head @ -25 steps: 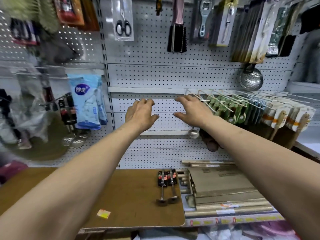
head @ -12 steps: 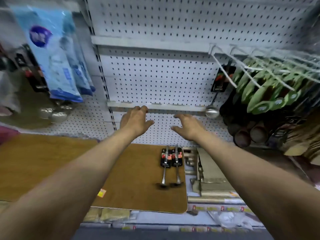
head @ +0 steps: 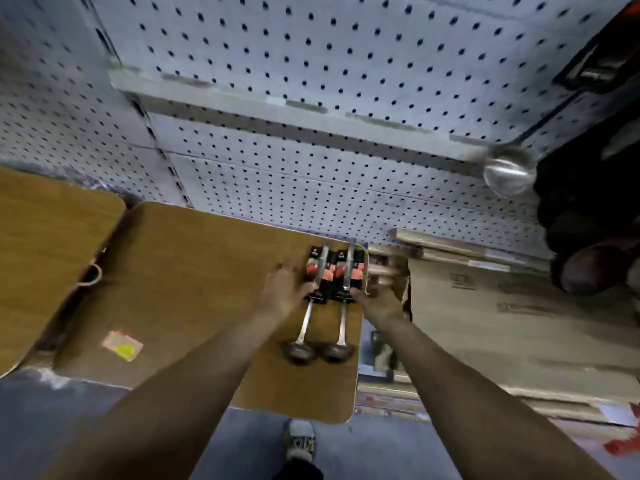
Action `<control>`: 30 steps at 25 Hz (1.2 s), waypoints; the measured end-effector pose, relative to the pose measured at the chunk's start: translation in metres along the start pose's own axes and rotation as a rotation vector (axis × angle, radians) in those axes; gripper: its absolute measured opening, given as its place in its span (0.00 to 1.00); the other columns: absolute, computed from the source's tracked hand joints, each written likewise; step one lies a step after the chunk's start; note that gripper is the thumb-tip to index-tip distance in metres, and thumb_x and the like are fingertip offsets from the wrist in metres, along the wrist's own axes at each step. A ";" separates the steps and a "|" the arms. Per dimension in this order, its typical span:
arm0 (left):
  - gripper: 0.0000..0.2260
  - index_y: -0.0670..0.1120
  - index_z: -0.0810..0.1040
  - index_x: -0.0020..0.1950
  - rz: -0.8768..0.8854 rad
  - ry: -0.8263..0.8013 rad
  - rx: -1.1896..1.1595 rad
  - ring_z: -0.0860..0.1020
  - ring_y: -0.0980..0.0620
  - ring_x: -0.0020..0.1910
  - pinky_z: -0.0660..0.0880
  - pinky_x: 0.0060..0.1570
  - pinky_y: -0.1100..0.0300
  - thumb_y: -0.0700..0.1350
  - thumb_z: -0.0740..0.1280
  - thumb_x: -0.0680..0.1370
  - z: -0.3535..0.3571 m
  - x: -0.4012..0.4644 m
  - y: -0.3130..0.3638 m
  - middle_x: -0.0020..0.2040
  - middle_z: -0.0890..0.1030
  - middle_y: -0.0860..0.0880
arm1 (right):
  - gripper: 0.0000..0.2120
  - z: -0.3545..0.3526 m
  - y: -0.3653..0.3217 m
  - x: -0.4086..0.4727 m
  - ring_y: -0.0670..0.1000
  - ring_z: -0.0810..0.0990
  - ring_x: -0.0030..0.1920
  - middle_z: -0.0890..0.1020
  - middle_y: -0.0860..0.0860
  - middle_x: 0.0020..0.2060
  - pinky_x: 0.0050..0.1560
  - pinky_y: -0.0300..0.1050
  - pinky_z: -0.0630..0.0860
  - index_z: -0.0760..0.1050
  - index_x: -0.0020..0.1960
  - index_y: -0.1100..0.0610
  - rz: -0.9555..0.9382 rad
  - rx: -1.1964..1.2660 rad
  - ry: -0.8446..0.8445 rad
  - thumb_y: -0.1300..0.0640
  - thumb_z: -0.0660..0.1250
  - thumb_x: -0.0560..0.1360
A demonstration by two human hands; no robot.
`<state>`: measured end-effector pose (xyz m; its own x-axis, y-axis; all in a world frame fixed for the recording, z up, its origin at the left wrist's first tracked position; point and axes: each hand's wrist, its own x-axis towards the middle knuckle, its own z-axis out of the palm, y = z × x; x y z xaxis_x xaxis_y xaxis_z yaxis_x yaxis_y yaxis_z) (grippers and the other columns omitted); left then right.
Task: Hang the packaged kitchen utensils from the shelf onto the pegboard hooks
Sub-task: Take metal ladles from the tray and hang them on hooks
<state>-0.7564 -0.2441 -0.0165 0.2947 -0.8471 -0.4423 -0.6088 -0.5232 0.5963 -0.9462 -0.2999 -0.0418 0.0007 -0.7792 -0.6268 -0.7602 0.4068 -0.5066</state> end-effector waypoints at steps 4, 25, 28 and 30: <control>0.25 0.42 0.70 0.68 -0.127 0.002 -0.023 0.72 0.40 0.65 0.68 0.61 0.53 0.55 0.68 0.77 0.028 0.021 -0.026 0.64 0.76 0.41 | 0.22 0.029 -0.008 0.043 0.57 0.80 0.47 0.83 0.58 0.57 0.43 0.43 0.76 0.78 0.64 0.60 0.193 0.174 0.067 0.45 0.69 0.77; 0.22 0.45 0.73 0.64 -0.340 0.127 -0.283 0.72 0.44 0.64 0.70 0.61 0.51 0.53 0.70 0.75 0.071 0.040 -0.030 0.64 0.73 0.44 | 0.03 0.018 0.036 0.039 0.53 0.82 0.55 0.84 0.51 0.49 0.61 0.53 0.78 0.79 0.52 0.52 0.104 0.711 -0.054 0.58 0.67 0.80; 0.23 0.44 0.72 0.64 -0.403 0.150 -0.318 0.72 0.43 0.63 0.71 0.63 0.49 0.53 0.71 0.74 0.083 0.052 -0.029 0.64 0.72 0.43 | 0.08 0.001 0.038 0.027 0.52 0.81 0.57 0.83 0.50 0.54 0.60 0.52 0.79 0.77 0.59 0.53 0.038 0.695 -0.085 0.57 0.64 0.81; 0.24 0.43 0.72 0.64 -0.438 0.184 -0.324 0.72 0.42 0.62 0.71 0.64 0.48 0.54 0.73 0.73 0.090 0.059 -0.028 0.64 0.71 0.42 | 0.08 -0.005 0.041 0.022 0.52 0.81 0.59 0.83 0.50 0.56 0.60 0.55 0.80 0.76 0.60 0.51 -0.022 0.615 -0.083 0.54 0.64 0.81</control>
<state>-0.7882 -0.2709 -0.1191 0.6095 -0.5318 -0.5879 -0.1524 -0.8064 0.5714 -0.9806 -0.3030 -0.0735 0.0815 -0.7612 -0.6434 -0.2460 0.6102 -0.7531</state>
